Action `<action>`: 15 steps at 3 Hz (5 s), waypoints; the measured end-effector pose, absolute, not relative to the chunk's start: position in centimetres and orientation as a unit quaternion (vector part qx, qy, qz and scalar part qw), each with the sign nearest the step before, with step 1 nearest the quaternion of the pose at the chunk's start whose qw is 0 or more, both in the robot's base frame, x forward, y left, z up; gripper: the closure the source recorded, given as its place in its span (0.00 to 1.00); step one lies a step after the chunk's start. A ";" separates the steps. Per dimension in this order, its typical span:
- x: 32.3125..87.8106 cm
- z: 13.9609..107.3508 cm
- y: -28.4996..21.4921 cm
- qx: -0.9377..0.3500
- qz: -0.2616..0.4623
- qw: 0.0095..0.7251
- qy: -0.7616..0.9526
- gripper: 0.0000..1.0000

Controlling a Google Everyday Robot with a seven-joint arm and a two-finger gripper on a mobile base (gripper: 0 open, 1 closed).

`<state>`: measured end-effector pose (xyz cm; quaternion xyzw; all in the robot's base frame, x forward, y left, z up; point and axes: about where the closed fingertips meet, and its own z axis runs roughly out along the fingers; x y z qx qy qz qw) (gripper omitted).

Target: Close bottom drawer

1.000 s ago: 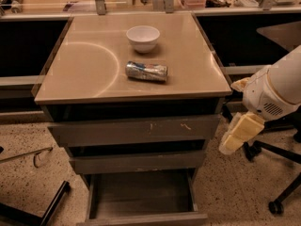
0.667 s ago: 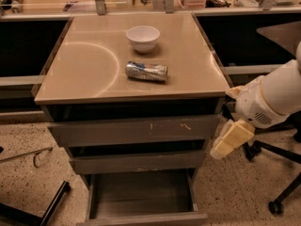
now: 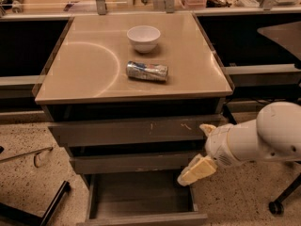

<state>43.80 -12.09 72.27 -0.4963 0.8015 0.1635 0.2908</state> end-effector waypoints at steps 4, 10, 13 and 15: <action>41.8 66.5 -8.5 -0.457 0.208 0.336 0.797 0.00; 35.9 46.2 -3.9 -0.339 0.296 0.311 0.837 0.00; 32.8 30.2 -3.3 -0.266 0.354 0.272 0.854 0.00; 33.6 27.9 -2.4 -0.278 0.358 0.265 0.851 0.00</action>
Offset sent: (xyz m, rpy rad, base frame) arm 0.0165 0.0007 0.0018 0.0063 -0.0556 -0.0387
